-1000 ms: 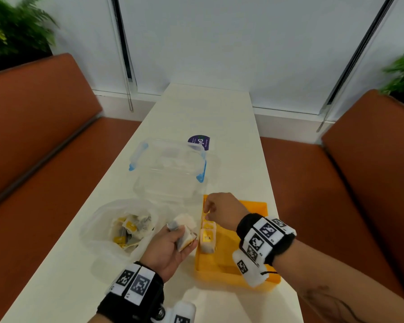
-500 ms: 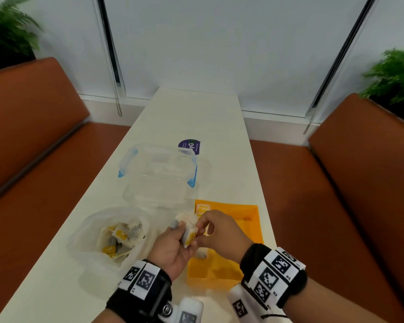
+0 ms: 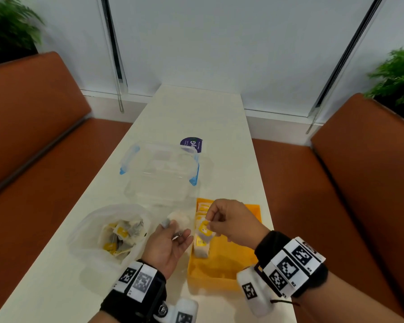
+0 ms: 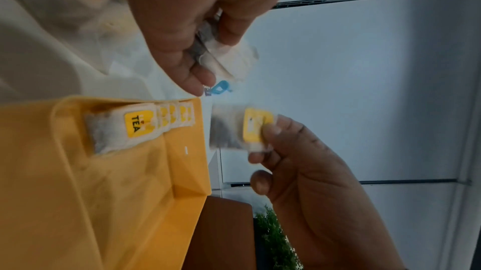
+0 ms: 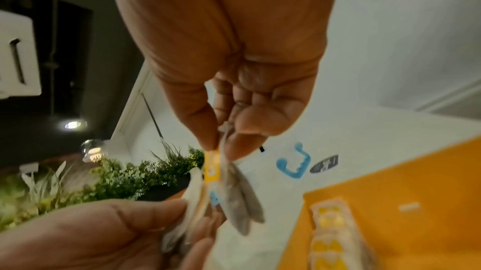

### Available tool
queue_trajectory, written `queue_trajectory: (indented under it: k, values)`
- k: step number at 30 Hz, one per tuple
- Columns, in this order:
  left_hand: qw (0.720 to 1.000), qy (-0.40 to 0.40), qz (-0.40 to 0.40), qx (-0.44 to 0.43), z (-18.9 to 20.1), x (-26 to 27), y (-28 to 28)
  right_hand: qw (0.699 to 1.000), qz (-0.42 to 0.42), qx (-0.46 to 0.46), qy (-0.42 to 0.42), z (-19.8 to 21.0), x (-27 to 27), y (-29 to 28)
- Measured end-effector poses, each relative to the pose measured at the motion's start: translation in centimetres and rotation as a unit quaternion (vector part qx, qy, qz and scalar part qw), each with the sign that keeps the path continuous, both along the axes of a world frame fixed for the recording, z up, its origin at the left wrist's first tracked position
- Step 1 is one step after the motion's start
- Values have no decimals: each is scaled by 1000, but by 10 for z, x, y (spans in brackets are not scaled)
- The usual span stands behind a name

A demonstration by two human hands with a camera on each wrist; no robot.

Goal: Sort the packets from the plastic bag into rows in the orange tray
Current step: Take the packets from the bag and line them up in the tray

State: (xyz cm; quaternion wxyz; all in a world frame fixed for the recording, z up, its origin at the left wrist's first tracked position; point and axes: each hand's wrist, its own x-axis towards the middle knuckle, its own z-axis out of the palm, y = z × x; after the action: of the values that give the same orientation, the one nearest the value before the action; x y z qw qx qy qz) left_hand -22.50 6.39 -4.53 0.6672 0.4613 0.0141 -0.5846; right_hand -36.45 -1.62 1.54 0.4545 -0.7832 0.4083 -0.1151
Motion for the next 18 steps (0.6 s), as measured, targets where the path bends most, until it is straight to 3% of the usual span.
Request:
queue_trajectory:
  k: [4,7,13,18]
  values:
    - [1000,-15,4,3,1,7,3,982,46,-108,148,-3,-4,-12]
    - [1000,-13,4,0,2,11,6,951,141,-100,258,-10,-1,-15]
    - [1000,-15,-2,1,1,10,12,935,169,0,313,-34,25,-17]
    - [999,-23,-36,3,0,3,16,907,182,-44,377,-48,45,-18]
